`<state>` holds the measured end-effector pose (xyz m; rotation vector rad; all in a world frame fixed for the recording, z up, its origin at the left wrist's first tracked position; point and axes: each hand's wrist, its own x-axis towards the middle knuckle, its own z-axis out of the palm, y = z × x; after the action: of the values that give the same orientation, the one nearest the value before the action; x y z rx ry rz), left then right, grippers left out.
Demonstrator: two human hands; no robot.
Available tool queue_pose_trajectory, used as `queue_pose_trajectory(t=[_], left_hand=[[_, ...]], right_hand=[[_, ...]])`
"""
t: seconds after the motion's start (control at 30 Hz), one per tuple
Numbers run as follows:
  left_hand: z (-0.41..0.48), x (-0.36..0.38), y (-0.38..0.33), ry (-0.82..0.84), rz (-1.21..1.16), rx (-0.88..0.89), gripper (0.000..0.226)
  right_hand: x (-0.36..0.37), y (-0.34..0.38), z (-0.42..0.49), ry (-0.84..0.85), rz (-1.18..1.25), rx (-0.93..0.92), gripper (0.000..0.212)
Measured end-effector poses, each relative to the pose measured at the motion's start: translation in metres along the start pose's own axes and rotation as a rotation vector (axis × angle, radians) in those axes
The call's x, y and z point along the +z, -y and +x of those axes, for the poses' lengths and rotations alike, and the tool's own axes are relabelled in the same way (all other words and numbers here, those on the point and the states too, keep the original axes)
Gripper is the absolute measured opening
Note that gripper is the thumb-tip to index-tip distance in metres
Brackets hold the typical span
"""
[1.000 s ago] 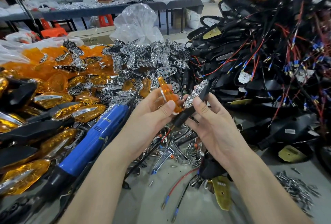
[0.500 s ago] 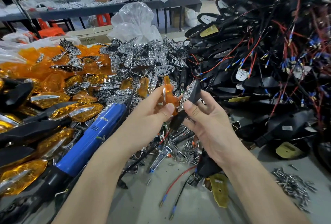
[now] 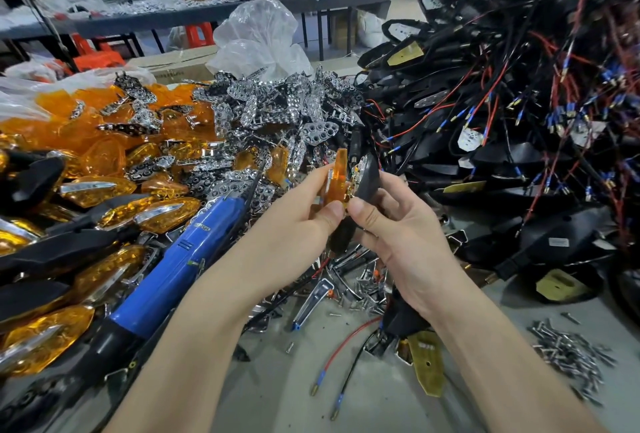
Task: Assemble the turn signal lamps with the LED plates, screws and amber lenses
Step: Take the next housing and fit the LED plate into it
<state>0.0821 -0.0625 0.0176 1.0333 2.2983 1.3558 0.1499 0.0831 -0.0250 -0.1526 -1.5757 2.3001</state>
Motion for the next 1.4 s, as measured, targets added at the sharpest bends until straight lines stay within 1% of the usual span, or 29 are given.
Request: queue_pose_trajectory(t=[0.3,0.47,0.67,0.77,0.83,0.87,0.93,0.97,1.03,1.1,1.17,1.2,1.3,1.4], left_hand=[[-0.002,0.001,-0.005,0.004,0.017,0.032,0.037],[-0.003,0.001,-0.008,0.016,0.040,0.045,0.038],[-0.002,0.002,-0.009,-0.017,0.097,0.056,0.036],[-0.002,0.011,-0.010,-0.049,0.173,0.074,0.048],[-0.004,0.024,-0.013,-0.063,0.270,0.092,0.057],[-0.006,0.031,-0.015,-0.077,0.320,0.106,0.058],[-0.005,0.039,-0.018,-0.095,0.364,0.146,0.053],[-0.005,0.038,-0.018,-0.079,0.332,0.153,0.052],[-0.004,0.026,-0.017,0.034,0.162,0.132,0.058],[-0.006,0.009,-0.017,0.129,-0.037,0.097,0.057],[-0.008,-0.002,-0.017,0.101,-0.226,0.065,0.040],[-0.008,-0.003,-0.016,0.067,-0.263,0.080,0.033],[-0.009,0.003,-0.017,0.028,-0.197,0.150,0.030],[-0.009,0.011,-0.023,0.007,-0.210,0.179,0.028]], right_hand=[[-0.001,-0.001,-0.001,-0.007,-0.037,-0.020,0.055],[0.000,-0.001,-0.001,0.002,-0.026,-0.040,0.044],[0.001,-0.003,0.000,0.023,-0.042,-0.102,0.039],[0.002,-0.004,-0.002,0.071,-0.014,-0.146,0.046],[0.006,-0.004,-0.004,0.026,-0.052,-0.175,0.051],[0.008,-0.005,-0.004,-0.018,-0.097,-0.201,0.049],[0.011,-0.006,-0.005,-0.112,-0.185,-0.273,0.033],[0.012,-0.006,-0.006,-0.153,-0.238,-0.327,0.023],[0.012,-0.007,-0.009,-0.193,-0.356,-0.436,0.012],[0.013,-0.007,-0.011,-0.173,-0.443,-0.507,0.015],[0.015,-0.005,-0.013,-0.131,-0.496,-0.540,0.025],[0.016,-0.004,-0.013,-0.105,-0.516,-0.550,0.031],[0.016,-0.003,-0.013,-0.029,-0.562,-0.572,0.047],[0.017,-0.001,-0.012,-0.022,-0.532,-0.588,0.052]])
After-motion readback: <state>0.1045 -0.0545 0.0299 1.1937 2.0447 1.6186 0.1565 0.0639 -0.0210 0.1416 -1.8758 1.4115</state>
